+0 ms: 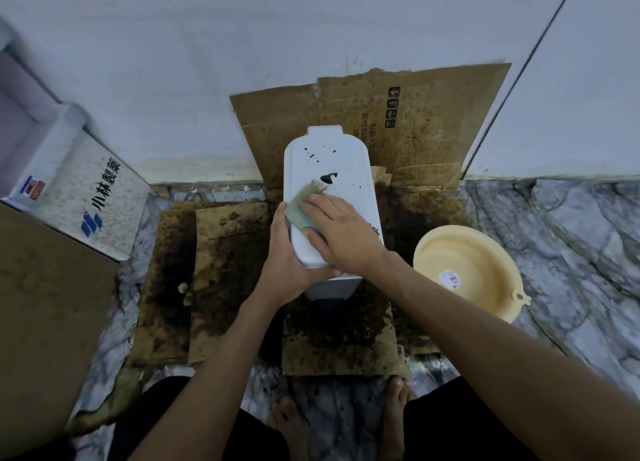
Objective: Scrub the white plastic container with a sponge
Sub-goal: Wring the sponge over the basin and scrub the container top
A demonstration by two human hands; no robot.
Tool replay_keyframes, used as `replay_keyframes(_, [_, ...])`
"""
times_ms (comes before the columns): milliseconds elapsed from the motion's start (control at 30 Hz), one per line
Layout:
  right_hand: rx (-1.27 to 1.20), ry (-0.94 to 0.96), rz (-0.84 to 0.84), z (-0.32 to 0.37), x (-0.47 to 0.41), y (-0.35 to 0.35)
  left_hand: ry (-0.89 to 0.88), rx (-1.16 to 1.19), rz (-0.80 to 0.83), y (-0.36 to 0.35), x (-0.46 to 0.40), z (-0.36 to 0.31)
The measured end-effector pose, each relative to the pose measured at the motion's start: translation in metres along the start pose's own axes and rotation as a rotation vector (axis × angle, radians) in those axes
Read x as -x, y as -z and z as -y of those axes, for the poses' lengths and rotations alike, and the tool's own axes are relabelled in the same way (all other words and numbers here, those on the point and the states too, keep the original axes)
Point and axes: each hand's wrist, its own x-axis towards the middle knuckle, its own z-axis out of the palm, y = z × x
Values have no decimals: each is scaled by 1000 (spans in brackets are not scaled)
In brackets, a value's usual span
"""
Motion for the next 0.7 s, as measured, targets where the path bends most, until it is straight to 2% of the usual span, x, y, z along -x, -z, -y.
replay_keyframes(67, [41, -32, 38, -8, 5, -2, 13, -27, 46, 1, -3, 0])
replay_keyframes(133, [76, -143, 23, -14, 6, -5, 16, -37, 78, 1, -4, -1])
replay_keyframes(400, [88, -448, -42, -22, -30, -12, -33, -152, 52, 11, -13, 1])
replay_keyframes(533, [75, -465, -51, -29, -51, -10, -11, -185, 71, 13, -20, 0])
replay_keyframes(700, [50, -399, -39, -39, -74, -8, -15, -140, 99, 11, -18, 5])
